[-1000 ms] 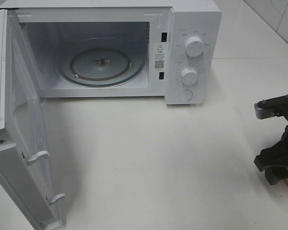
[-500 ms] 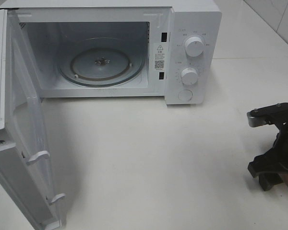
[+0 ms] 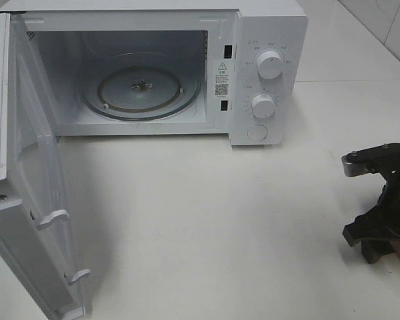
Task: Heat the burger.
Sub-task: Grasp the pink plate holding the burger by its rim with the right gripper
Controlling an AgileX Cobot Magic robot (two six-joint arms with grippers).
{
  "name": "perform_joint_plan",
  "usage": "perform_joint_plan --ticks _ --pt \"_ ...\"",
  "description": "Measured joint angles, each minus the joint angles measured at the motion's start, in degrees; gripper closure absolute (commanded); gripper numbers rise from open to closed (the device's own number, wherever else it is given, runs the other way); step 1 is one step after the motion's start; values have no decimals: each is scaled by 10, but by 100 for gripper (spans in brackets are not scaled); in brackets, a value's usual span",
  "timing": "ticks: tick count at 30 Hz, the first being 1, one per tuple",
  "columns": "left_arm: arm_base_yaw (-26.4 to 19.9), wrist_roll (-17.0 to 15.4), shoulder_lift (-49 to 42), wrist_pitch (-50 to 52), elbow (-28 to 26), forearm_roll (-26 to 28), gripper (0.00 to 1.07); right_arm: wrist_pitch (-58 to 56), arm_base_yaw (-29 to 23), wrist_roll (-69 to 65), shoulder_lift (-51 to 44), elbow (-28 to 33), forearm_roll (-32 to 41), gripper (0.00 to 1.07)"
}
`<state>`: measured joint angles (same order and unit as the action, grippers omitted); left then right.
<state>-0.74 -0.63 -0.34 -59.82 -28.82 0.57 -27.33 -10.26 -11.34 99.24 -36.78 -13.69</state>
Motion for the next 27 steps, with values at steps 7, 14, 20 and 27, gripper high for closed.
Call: perform_joint_plan --ticks 7,14,20,27 --pt "0 0 0 0 0 0 9 -5 0 -17 1 0 -13 96" --pt "0 0 0 0 0 0 9 -15 1 -34 -1 0 -22 107" --pt "0 0 0 0 0 0 9 -18 1 -34 -1 0 -24 107" --pt "0 0 0 0 0 0 9 -30 -5 -45 -1 -3 -31 107"
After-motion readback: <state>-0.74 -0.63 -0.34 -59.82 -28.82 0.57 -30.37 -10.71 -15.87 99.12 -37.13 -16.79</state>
